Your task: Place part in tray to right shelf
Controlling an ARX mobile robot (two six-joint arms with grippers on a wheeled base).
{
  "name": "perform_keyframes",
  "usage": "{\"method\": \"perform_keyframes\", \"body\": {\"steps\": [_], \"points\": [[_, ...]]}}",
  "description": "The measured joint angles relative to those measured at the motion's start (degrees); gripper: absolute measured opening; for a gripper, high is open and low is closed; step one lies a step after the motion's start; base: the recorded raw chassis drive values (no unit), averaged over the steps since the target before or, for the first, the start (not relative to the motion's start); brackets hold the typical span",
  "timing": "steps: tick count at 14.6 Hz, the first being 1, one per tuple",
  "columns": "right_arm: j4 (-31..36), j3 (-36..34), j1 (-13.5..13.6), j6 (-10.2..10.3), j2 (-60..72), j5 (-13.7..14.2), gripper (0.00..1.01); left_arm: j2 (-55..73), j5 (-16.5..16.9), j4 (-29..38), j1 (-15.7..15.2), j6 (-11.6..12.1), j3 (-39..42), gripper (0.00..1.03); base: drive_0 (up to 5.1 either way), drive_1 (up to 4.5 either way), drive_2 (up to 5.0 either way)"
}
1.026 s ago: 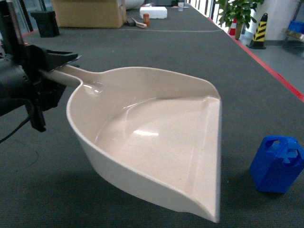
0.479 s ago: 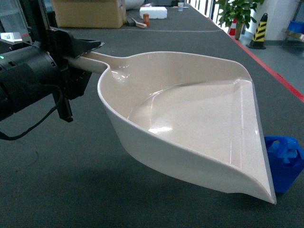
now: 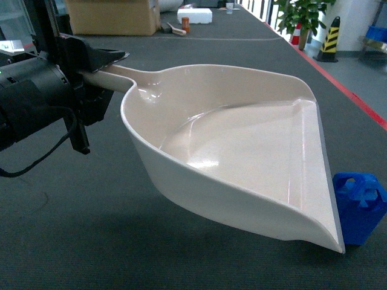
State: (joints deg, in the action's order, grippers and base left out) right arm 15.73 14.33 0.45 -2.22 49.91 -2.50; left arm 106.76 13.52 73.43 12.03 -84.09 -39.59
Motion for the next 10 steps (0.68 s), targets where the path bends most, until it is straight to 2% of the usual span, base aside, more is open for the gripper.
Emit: {"method": "perform_keyframes", "body": {"steps": [2, 4, 7, 8, 9, 10], "points": [[5.64, 4.02, 3.15, 1.20, 12.87, -1.07, 0.98, 0.00, -0.04, -0.07, -0.02, -0.02, 0.00, 0.12, 0.0, 0.00, 0.0], [8.94, 6.82, 5.66, 1.20, 20.94, -0.76, 0.98, 0.00, -0.02, -0.07, 0.00, 0.00, 0.00, 0.12, 0.0, 0.00, 0.0], [11.85, 10.86, 7.52, 1.16, 30.77, 0.87, 0.98, 0.00, 0.00, -0.07, 0.00, -0.02, 0.00, 0.12, 0.0, 0.00, 0.0], [15.50, 14.60, 7.89, 3.43, 40.83, -0.66, 0.98, 0.00, 0.00, -0.07, 0.00, -0.02, 0.00, 0.12, 0.0, 0.00, 0.0], [17.00, 15.34, 8.20, 4.26, 43.63, -1.20, 0.94, 0.00, -0.02, -0.07, 0.00, -0.02, 0.00, 0.12, 0.0, 0.00, 0.0], [17.49, 15.69, 8.17, 4.90, 46.23, -1.33, 0.80, 0.00, 0.00, -0.07, 0.00, -0.02, 0.00, 0.12, 0.0, 0.00, 0.0]]}}
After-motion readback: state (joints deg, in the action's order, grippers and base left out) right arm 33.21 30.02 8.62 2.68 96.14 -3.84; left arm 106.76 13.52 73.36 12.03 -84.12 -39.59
